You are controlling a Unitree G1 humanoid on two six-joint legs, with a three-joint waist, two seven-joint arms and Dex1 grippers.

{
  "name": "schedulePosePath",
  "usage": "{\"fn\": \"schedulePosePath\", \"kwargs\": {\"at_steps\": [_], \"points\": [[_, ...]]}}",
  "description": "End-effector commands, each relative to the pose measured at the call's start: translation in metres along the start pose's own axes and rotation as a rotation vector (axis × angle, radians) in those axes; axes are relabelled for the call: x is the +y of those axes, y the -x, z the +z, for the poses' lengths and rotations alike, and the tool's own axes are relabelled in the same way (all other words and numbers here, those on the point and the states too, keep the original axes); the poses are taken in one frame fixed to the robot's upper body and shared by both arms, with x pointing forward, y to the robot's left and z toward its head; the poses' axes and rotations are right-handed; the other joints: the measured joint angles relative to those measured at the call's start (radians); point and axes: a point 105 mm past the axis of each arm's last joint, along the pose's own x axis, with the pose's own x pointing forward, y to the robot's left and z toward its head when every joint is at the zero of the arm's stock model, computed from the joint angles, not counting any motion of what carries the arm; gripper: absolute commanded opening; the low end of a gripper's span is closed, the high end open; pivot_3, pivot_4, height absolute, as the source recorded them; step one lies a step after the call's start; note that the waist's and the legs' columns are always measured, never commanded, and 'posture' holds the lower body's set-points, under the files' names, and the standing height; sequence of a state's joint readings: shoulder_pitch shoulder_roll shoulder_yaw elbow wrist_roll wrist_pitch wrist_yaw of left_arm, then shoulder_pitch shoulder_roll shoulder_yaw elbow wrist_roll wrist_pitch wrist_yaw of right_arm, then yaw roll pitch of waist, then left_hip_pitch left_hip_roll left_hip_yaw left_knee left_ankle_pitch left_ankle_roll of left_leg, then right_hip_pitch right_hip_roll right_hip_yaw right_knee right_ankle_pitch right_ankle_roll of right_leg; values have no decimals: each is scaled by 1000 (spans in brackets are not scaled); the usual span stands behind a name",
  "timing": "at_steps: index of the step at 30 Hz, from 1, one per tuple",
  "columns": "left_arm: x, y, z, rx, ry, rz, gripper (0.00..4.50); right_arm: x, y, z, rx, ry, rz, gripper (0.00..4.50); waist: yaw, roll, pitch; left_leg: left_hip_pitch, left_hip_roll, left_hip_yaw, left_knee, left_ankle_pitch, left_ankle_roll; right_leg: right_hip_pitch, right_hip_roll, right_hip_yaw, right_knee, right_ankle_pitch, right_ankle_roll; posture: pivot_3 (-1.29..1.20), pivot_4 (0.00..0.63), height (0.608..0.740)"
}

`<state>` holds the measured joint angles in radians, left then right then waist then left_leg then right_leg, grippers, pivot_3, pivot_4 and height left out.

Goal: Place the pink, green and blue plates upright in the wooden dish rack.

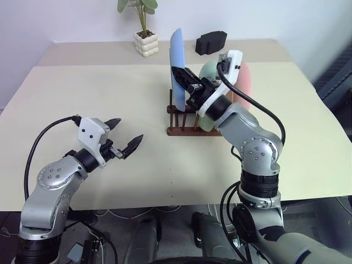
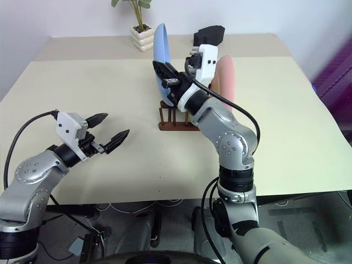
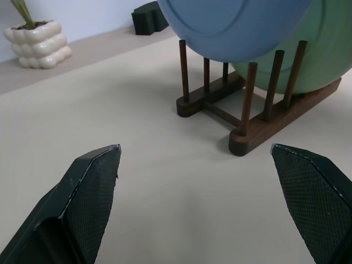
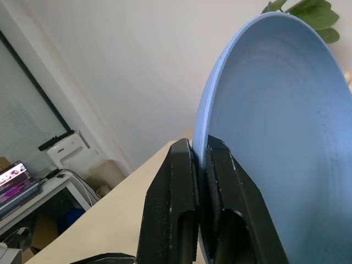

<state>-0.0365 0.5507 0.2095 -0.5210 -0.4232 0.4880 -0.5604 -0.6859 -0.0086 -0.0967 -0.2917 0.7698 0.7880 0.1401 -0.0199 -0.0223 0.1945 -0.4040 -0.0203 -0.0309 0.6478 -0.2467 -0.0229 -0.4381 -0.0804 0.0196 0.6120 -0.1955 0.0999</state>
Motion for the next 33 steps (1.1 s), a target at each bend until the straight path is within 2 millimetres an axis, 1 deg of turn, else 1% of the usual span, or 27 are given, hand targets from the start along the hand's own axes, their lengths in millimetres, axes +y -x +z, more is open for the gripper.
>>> {"fn": "schedulePosePath", "kwargs": {"at_steps": [1,9,15,22,25,33], "points": [[-3,-2,12,-37,-37,-4,4489,12,3,11,-45,14,38,0,0,0,0,0,0,0,0,0,0,0,0,0,0,0,0,0,150,736],[-3,-2,15,-39,-43,4,4489,12,2,6,-18,6,31,0,0,0,0,0,0,0,0,0,0,0,0,0,0,0,0,0,150,736],[1,1,6,-31,-42,16,4489,13,2,6,-15,13,37,0,0,0,0,0,0,0,0,0,0,0,0,0,0,0,0,0,150,736],[3,1,2,-32,-43,18,4489,16,1,8,-25,37,49,0,0,0,0,0,0,0,0,0,0,0,0,0,-1,0,0,0,150,736],[6,4,-3,-26,-42,20,4489,14,2,4,-12,16,34,0,0,0,0,0,0,0,0,0,0,0,0,0,-1,0,0,0,150,736],[7,5,-4,-27,-48,17,4489,8,3,-1,0,-28,-11,0,0,0,0,-1,1,0,0,0,0,-1,0,0,-1,0,0,0,150,736]]}}
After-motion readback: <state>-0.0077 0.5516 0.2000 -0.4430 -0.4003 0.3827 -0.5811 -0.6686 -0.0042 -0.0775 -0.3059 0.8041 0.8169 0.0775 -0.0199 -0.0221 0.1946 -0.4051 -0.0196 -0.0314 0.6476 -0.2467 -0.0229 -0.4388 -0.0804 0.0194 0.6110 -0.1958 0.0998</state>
